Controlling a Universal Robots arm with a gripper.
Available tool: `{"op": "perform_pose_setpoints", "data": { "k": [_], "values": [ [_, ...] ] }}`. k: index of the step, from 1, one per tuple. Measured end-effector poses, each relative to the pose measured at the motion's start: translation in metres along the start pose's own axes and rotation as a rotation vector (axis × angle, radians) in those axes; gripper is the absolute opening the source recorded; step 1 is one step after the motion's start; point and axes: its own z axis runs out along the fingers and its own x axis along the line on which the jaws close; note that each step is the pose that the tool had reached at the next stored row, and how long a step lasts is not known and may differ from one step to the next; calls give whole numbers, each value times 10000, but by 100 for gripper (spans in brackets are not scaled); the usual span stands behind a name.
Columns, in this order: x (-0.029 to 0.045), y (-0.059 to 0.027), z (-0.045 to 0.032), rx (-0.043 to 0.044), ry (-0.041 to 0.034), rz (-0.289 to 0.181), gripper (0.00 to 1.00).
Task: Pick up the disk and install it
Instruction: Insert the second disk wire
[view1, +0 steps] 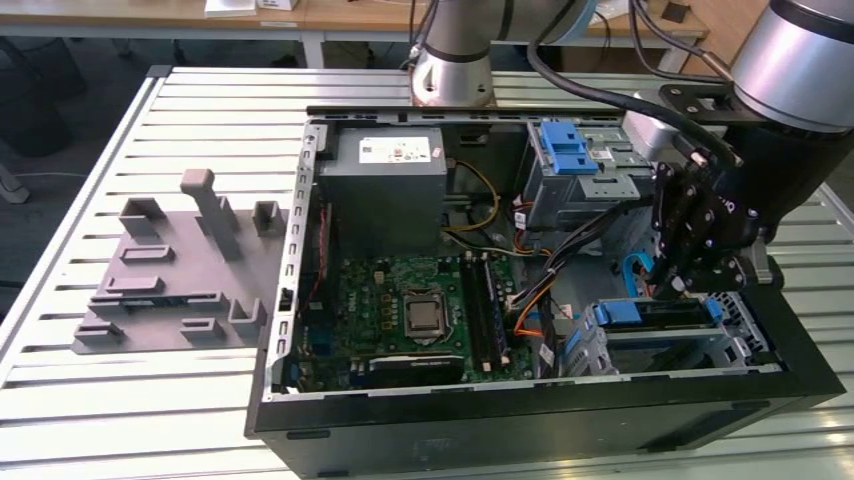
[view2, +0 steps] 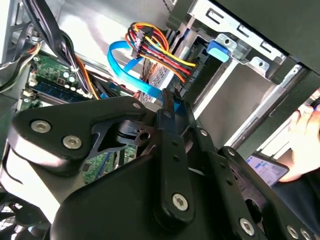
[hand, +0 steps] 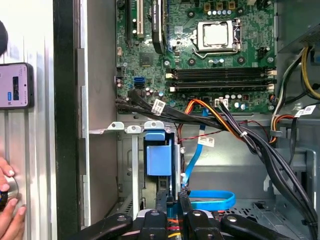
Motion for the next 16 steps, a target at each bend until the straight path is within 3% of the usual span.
{"op": "perform_pose_setpoints", "data": {
  "k": [3, 16],
  "values": [
    [0, 0, 3, 3, 75, 0, 24],
    [11, -23, 43, 3, 72, 1, 24]
  ]
}}
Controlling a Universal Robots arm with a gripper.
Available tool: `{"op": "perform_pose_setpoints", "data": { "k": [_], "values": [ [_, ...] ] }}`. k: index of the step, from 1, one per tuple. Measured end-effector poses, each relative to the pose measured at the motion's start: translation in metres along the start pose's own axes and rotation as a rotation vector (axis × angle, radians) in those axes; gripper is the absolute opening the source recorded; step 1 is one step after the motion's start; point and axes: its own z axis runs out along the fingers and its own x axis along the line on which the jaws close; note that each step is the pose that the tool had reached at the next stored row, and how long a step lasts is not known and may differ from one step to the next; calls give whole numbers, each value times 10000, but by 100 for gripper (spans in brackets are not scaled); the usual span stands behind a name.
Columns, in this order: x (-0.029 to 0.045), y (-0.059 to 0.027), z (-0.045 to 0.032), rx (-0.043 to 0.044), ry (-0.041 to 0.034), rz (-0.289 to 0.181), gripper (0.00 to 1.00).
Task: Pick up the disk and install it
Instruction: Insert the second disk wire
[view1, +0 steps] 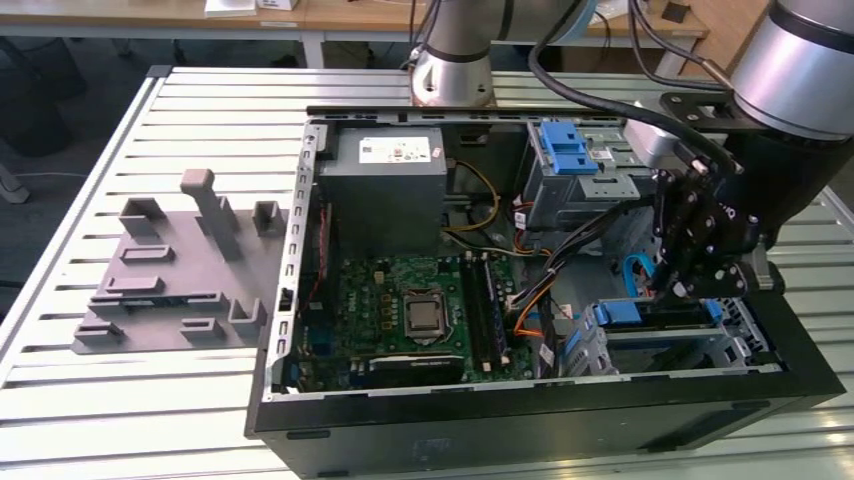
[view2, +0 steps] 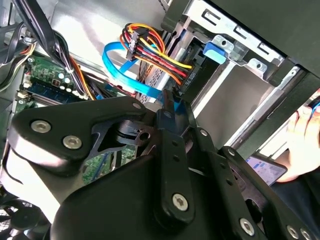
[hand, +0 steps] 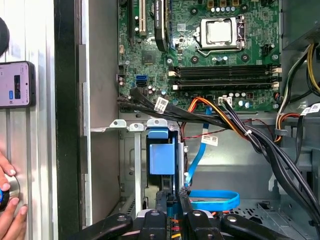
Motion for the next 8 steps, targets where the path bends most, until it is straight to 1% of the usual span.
{"op": "perform_pose_setpoints", "data": {
  "k": [8],
  "values": [
    [24, -7, 14, 0, -1, 0, 24]
  ]
}}
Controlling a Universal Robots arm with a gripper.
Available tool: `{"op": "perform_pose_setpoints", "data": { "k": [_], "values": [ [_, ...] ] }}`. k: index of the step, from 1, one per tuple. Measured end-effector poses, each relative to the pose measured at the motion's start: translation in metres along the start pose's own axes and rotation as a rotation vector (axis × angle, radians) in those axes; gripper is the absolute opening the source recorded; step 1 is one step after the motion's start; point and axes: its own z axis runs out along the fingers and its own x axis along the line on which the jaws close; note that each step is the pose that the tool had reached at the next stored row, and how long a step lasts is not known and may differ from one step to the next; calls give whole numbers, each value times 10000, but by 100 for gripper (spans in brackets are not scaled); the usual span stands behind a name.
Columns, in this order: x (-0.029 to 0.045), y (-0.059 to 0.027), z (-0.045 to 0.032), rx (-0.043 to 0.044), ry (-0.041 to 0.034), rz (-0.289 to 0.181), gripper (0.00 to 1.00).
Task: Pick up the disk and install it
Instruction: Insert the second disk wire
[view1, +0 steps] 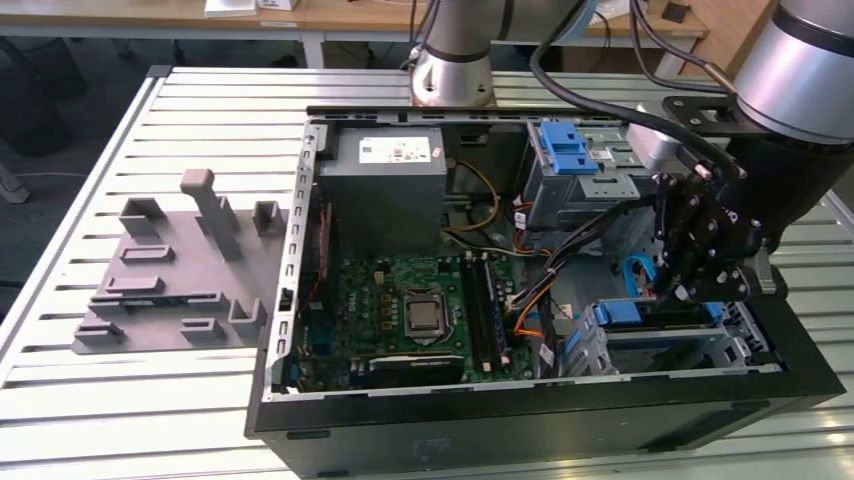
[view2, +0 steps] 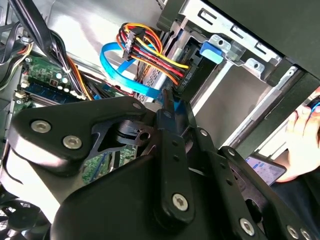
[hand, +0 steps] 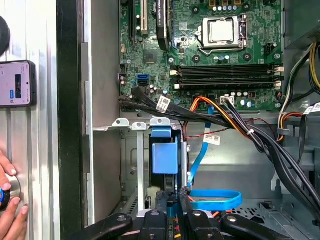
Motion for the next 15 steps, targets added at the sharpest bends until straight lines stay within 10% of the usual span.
{"op": "perform_pose_setpoints", "data": {
  "k": [15],
  "values": [
    [2, 0, -17, 1, 34, 1, 24]
  ]
}}
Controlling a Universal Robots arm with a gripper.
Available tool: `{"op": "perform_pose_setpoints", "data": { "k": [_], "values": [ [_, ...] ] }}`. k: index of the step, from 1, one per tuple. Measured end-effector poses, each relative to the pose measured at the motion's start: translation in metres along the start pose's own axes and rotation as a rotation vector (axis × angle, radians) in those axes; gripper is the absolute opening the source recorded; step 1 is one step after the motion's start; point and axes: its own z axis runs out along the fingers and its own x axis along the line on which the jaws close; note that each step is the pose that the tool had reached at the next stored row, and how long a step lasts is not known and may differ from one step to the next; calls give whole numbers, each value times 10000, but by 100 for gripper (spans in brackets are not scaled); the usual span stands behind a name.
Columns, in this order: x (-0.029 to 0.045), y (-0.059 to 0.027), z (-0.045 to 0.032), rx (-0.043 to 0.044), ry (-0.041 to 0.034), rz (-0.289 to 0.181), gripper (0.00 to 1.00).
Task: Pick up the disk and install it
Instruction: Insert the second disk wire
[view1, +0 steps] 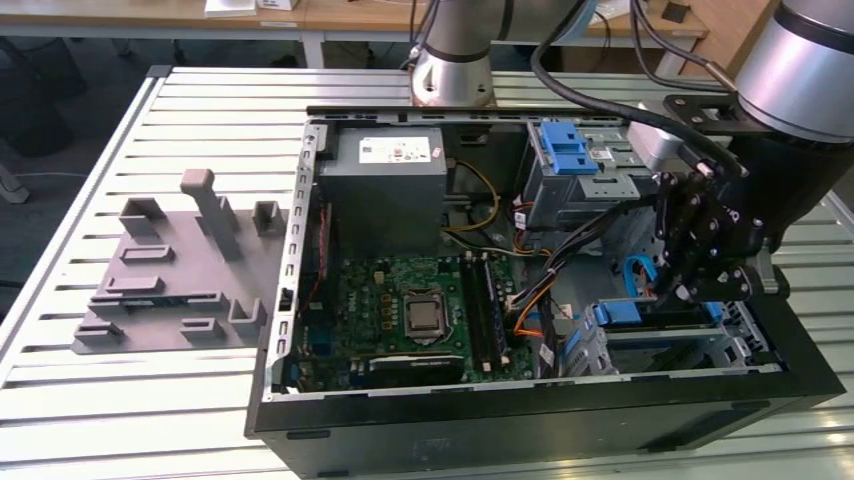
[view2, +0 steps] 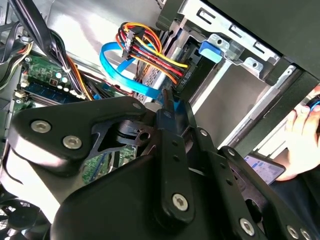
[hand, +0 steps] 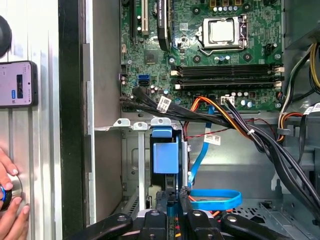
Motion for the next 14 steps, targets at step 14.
{"op": "perform_pose_setpoints", "data": {
  "k": [14],
  "values": [
    [-4, -1, 40, 2, 56, 1, 24]
  ]
}}
